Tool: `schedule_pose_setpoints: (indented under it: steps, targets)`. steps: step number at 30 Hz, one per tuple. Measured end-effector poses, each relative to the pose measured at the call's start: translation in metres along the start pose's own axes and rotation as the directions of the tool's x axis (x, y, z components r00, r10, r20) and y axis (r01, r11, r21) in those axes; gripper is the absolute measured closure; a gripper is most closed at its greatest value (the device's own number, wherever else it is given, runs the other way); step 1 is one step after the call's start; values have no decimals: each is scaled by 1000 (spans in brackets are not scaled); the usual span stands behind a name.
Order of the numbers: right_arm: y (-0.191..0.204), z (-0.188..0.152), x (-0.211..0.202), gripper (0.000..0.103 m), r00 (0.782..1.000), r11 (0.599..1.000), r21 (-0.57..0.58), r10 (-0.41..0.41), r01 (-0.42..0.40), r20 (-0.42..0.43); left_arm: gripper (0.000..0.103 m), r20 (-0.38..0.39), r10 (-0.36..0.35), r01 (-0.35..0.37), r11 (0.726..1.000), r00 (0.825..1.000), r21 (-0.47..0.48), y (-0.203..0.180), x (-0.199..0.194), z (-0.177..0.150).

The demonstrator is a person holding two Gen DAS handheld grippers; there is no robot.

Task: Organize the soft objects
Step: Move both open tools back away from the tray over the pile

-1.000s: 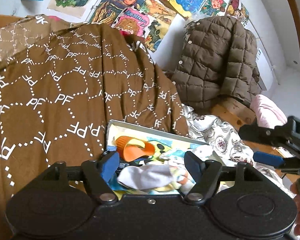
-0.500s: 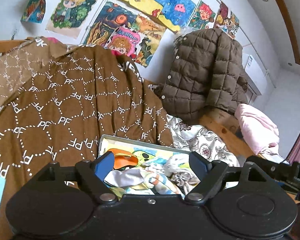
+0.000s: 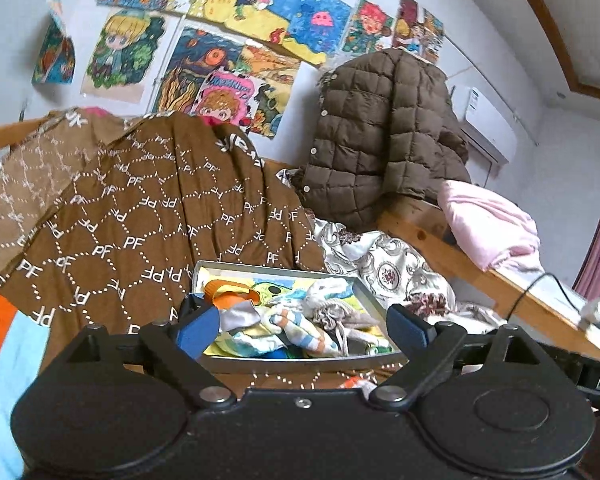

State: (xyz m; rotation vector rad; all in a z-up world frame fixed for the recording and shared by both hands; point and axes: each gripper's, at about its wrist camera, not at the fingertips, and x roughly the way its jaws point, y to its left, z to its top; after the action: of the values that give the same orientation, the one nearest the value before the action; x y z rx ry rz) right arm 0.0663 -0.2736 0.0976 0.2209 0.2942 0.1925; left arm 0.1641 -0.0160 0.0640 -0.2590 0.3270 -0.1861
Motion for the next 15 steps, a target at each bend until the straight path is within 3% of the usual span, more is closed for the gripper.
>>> schedule_pose_setpoints:
  steps: [15]
  targets:
    - [-10,-53,-89,1,998,998,27,-57,56,4,9,-49,47,-44,996,998,72,-17,-64,-42]
